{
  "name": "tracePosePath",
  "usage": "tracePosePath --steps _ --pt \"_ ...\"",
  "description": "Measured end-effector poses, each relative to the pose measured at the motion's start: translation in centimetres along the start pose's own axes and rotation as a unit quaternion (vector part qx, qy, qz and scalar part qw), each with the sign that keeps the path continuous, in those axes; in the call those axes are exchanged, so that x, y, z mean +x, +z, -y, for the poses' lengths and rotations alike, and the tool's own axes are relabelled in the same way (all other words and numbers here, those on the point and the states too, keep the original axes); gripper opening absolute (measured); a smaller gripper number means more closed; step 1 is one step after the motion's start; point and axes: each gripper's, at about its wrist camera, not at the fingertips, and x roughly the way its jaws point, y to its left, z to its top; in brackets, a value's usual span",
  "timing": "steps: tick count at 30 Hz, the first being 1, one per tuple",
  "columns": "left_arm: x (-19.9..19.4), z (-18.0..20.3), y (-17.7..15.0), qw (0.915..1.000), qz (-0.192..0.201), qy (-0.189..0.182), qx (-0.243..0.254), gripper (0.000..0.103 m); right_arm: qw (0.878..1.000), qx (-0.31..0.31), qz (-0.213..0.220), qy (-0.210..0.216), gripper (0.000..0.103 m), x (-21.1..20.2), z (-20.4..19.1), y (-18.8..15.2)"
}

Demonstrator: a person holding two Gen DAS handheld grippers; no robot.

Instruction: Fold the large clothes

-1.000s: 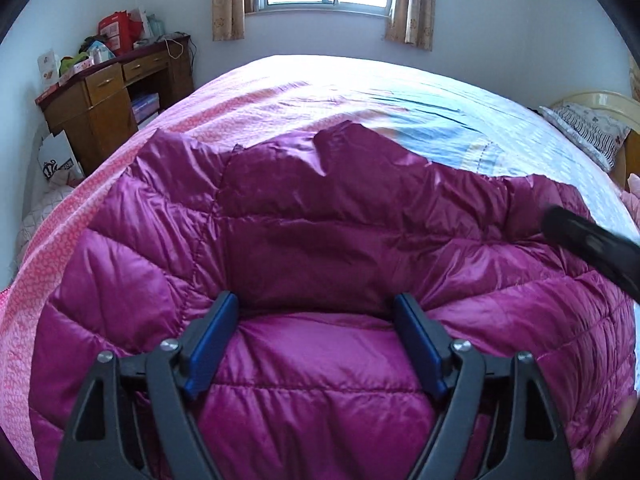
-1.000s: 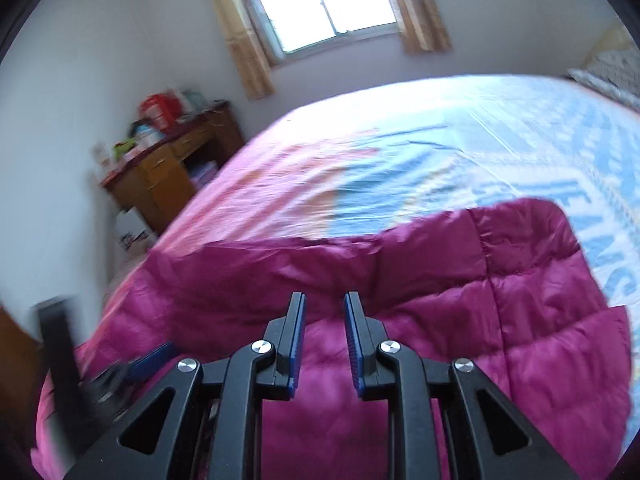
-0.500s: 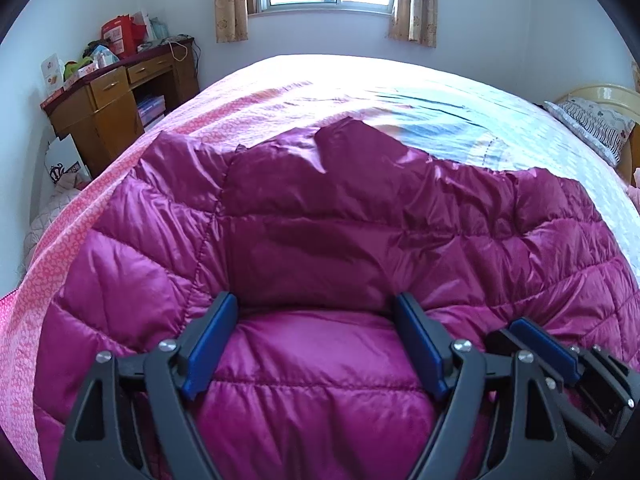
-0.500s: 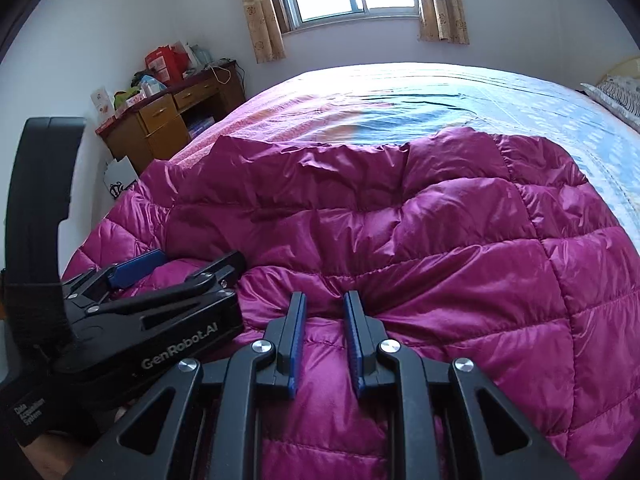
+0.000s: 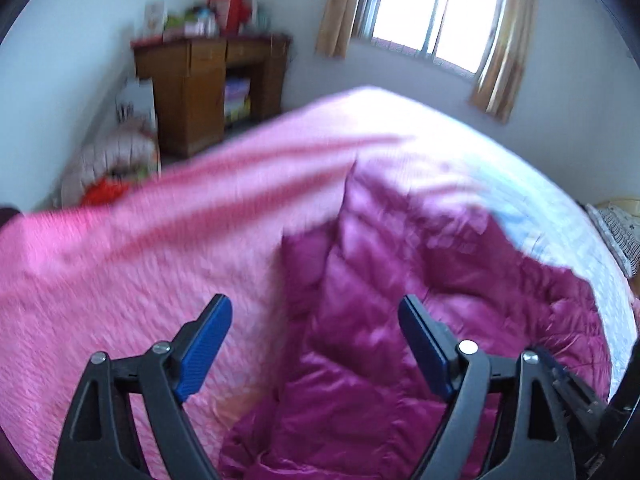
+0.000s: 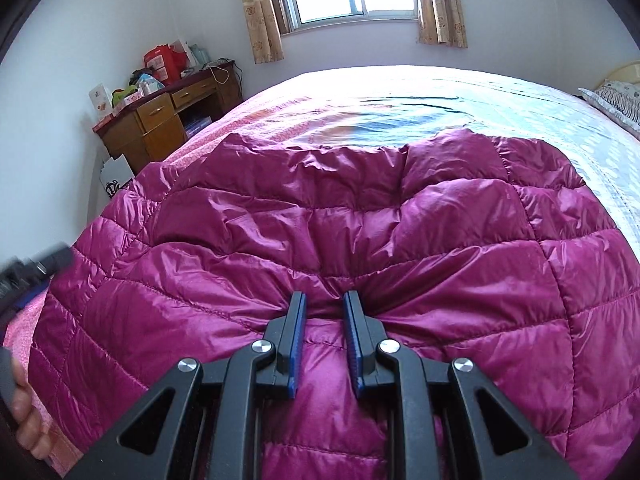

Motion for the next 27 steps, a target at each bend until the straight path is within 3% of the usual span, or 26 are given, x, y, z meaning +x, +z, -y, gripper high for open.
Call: tracePosePath --steps 3,6,8,9,11,14,16,22,27 --pt "2.1 -0.3 -1.5 0.9976 -0.05 -0.029 -0.037 0.088 1.0 -0.001 0.0 -0.001 0.02 0.0 0.0 0.0" --pt "1.9 0.2 -2.1 0.9982 -0.035 -0.036 -0.034 0.086 1.0 -0.001 0.0 0.0 0.02 -0.1 0.1 0.0" --pt "1.7 0.1 -2.4 0.9962 -0.034 -0.068 -0.042 0.067 1.0 -0.001 0.0 -0.001 0.02 -0.1 0.0 0.0" --pt "1.8 0.2 -2.4 0.9955 -0.035 -0.075 -0.046 0.063 1.0 -0.001 0.0 -0.001 0.02 -0.1 0.0 -0.1" --pt "1.6 -0.2 -2.4 0.993 -0.038 -0.096 -0.058 0.042 1.0 -0.001 0.0 -0.001 0.02 -0.1 0.0 -0.1" --pt "0.8 -0.3 -2.2 0.9907 -0.032 -0.114 -0.067 0.022 1.0 -0.002 0.003 0.0 0.02 -0.3 0.0 -0.1" --pt "-0.5 0.5 -1.5 0.9918 -0.017 -0.114 -0.055 0.016 1.0 -0.004 0.004 -0.002 0.02 -0.6 0.0 -0.1" --pt "-4.5 4.3 0.4 0.9911 0.032 -0.129 -0.006 0.013 1.0 -0.001 -0.001 0.001 0.02 -0.7 0.1 -0.2" --pt "-8.4 9.5 1.0 0.9866 0.065 -0.132 0.069 0.013 0.996 0.053 -0.023 0.061 0.02 -1.4 2.6 0.5"
